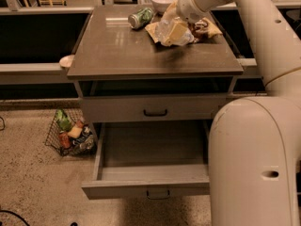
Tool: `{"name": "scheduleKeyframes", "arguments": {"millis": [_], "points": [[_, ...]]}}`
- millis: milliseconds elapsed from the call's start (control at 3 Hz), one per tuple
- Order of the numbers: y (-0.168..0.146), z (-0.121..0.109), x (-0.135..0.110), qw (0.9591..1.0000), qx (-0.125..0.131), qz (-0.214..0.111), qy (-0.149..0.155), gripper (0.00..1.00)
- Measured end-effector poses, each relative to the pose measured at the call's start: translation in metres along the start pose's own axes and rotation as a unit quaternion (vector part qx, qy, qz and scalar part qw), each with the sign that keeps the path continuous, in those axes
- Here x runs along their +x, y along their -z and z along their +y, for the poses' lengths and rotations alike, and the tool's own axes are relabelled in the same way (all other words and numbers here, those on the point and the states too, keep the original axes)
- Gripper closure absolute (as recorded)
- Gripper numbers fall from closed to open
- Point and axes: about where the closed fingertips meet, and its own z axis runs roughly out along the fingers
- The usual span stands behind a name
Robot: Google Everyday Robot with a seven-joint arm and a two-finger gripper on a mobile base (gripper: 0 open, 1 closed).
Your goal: Place blue plastic bottle into middle drawer
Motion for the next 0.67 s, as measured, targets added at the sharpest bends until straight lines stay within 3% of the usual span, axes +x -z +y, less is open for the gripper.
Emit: {"name": "scheduleKeyframes", "arguments": {"millis": [333,667], "points": [[0.017,0.009,-0.028,0.9998,-0.002,-0.012,0.016,1.00],[0.039,0.031,-0.062,0.9995,-0.020,-0.005,0.023,1.00]]}}
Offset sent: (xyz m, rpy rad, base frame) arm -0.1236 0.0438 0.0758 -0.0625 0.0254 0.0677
